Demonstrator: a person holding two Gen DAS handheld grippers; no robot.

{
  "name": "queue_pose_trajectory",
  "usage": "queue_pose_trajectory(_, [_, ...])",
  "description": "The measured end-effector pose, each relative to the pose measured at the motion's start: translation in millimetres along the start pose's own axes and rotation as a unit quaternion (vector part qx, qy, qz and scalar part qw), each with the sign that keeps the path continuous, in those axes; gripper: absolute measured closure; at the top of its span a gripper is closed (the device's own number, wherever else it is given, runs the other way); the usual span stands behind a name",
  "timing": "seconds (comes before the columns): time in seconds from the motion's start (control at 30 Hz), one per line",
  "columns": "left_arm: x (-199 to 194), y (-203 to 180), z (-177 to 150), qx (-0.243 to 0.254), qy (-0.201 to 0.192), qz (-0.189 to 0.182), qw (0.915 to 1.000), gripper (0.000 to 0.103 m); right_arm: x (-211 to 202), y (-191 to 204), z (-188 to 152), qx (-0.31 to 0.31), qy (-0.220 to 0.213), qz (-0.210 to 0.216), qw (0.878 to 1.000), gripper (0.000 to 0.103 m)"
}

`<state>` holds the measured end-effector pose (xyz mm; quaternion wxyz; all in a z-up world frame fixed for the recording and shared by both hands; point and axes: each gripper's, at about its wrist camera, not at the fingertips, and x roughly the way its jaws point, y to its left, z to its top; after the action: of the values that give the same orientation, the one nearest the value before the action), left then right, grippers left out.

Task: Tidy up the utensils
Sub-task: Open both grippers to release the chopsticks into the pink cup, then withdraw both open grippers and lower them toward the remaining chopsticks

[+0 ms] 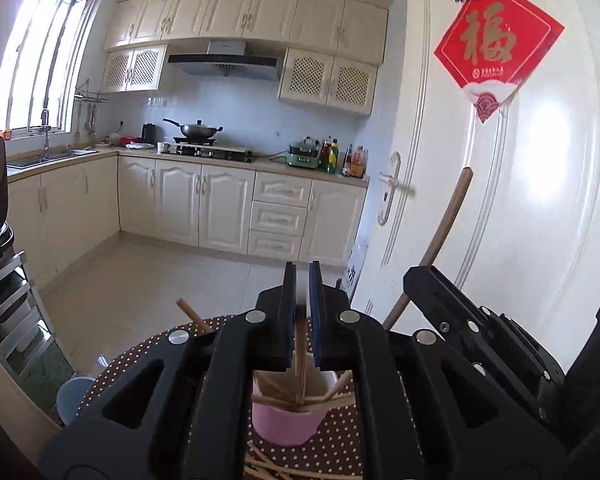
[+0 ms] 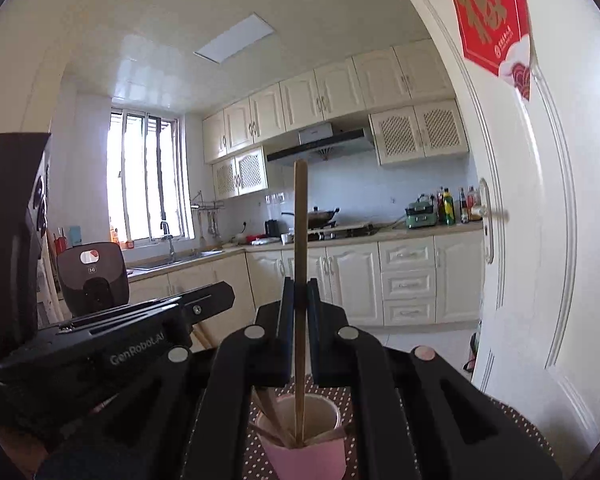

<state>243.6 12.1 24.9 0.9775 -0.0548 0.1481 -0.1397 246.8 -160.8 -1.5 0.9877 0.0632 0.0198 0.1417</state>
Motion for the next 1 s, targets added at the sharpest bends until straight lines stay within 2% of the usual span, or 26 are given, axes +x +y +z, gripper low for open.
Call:
queue_pose_trajectory(0.53, [-38.7,-2.8,6.0,0.001,0.022,0.014,0.9996,0.095,-28.7,8.8,14.1,0.017,0.016,0.006,1.000,0.094])
queue_pose_trajectory(0.7, [-60.9,-3.9,6.1,0.004,0.028,0.017,0.9994,0.095,-48.2,13.3,22.3,0.018,0.015,0.006,1.000,0.087])
queue_pose_trajectory(0.77, [-71.2,-4.0,5.2,0.000,0.031,0.015,0.9994,0.089,-57.7,15.5,24.7,0.016,0.016,0.004,1.000,0.080])
queue_pose_trajectory(0.8, [-76.6,-4.1,4.6,-0.001,0.030,0.016,0.9994,0.071,-62.0,16.5,25.4,0.016,0.016,0.005,1.000,0.079])
queue_pose_trajectory(0.83, [-81.2,-4.4,3.9,-0.002,0.027,0.018,0.9995,0.049,-68.1,18.0,25.8,0.015,0.018,0.005,1.000,0.078])
queue_pose_trajectory(0.87, [-90.5,-4.9,1.9,-0.001,0.015,0.024,0.9996,0.049,-71.5,18.6,26.1,0.015,0.020,0.006,1.000,0.078])
queue_pose_trajectory(1.0, [-109.4,-6.7,-6.2,0.000,0.022,0.027,0.9994,0.049,-87.0,24.1,22.3,0.010,0.031,0.007,0.999,0.076])
